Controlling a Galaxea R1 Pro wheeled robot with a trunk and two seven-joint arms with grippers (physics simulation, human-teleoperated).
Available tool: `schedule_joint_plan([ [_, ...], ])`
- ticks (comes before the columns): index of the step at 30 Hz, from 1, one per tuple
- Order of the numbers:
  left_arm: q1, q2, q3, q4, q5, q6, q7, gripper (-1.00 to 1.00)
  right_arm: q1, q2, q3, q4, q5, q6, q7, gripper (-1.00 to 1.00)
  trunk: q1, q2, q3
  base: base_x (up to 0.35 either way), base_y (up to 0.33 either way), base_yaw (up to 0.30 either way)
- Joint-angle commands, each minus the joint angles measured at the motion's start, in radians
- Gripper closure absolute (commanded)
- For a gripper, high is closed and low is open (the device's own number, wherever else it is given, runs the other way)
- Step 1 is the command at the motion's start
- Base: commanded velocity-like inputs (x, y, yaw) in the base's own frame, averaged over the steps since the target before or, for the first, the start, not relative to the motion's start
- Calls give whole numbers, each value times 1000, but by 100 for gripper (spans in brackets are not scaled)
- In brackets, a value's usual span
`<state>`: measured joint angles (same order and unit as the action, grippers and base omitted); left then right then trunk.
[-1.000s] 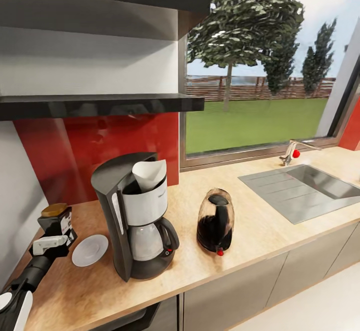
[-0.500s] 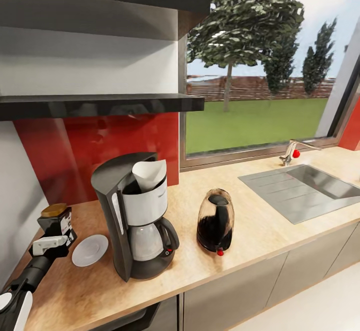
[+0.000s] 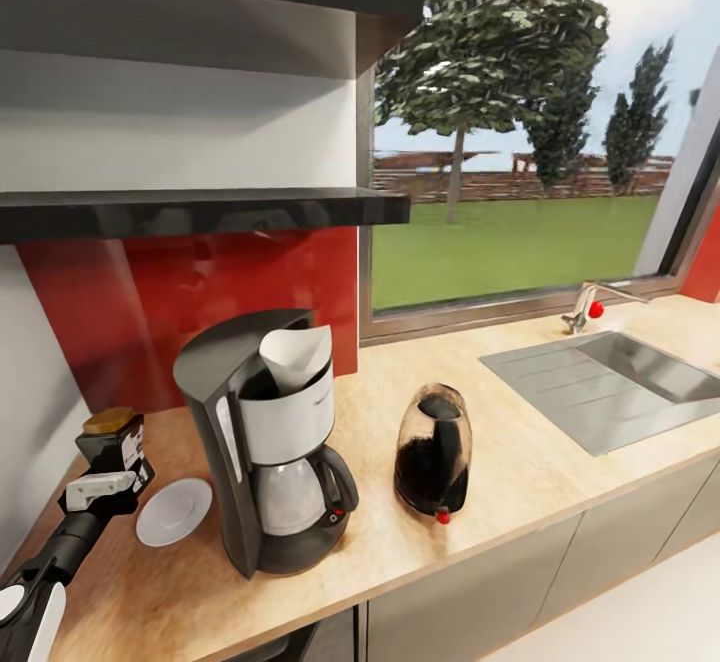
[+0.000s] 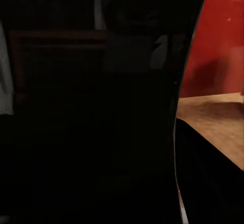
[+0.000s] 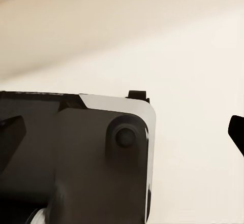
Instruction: Set up a coffee station on the kitchen countertop: keep the coffee maker on the countertop, move the bottle of coffee from the kitchen shelf to the counter next to the coffee maker, place a paper coffee filter on top of the coffee maker, put the saucer next to the coffee maker with the coffee cup on the saucer, and place the electric kettle next to the coffee maker.
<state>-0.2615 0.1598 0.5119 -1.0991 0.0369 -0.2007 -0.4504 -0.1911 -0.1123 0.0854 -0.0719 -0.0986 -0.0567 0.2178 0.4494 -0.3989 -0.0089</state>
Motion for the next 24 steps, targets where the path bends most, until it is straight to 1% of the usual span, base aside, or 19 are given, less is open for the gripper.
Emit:
schedule_joint_plan([
  [1, -1, 0, 2, 1, 3, -2, -7, 100, -1, -1, 8, 1, -10, -3, 3, -100, 1, -1, -1, 95, 0, 0],
  [7, 4, -2, 1, 1, 3, -2, -9, 100, -1, -1, 9, 1, -10, -4, 3, -100, 1, -1, -1, 26, 0, 0],
  [15, 48, 0, 3, 1, 5, -13, -11, 100, -1, -1, 10, 1, -10, -4, 3, -100, 1, -1, -1, 2, 0, 0],
  [24, 54, 0, 4, -7, 5, -15, -13, 100, -1, -1, 10, 1, -10, -5, 3, -100, 1, -1, -1, 0, 0, 0],
])
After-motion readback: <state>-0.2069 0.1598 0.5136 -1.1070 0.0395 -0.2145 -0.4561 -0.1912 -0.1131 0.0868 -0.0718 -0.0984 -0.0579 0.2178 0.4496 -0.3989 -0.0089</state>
